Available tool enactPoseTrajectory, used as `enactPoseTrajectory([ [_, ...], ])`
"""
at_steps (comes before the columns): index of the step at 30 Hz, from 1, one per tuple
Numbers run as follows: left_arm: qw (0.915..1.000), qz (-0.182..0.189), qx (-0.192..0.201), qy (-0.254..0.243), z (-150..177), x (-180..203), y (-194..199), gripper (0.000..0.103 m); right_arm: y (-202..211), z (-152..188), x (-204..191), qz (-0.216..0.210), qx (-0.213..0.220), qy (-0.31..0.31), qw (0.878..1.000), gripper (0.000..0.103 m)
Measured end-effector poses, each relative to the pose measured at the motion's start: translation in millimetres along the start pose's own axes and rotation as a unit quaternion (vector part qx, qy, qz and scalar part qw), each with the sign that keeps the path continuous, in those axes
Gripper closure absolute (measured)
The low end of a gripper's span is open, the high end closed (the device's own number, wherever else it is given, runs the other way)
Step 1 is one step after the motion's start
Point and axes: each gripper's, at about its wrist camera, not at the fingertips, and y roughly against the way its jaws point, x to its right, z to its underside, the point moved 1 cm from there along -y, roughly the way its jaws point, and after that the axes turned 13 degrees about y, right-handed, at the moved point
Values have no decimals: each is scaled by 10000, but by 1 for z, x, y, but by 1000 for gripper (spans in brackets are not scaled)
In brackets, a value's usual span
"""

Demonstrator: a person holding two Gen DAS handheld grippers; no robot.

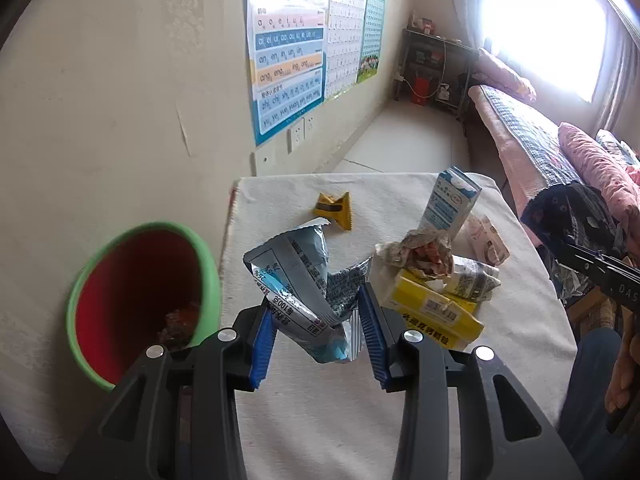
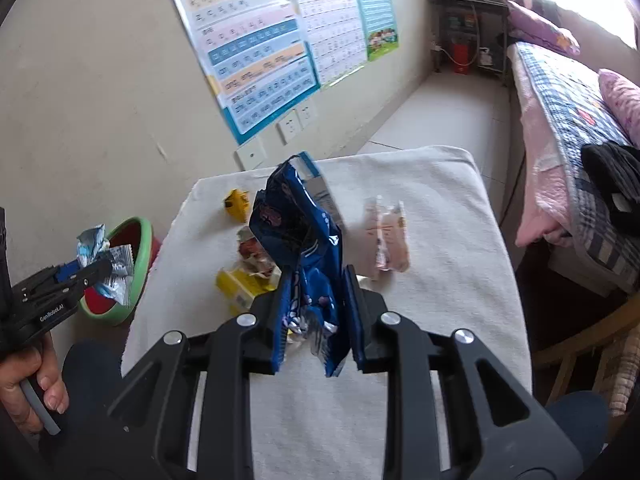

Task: Collect trash
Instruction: 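Carry the silver wrapper and blue bag over the bucket and open both tools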

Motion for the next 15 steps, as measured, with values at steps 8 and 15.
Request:
enactPoseTrajectory([
  [8,9997,-72,82,203,3,-24,15,65,-5,-11,-35,-280,39,192,9994,78],
  [15,9979,-210,254,554,-1,-57,24,65,-11,-22,-72,-537,103,540,9970,78],
])
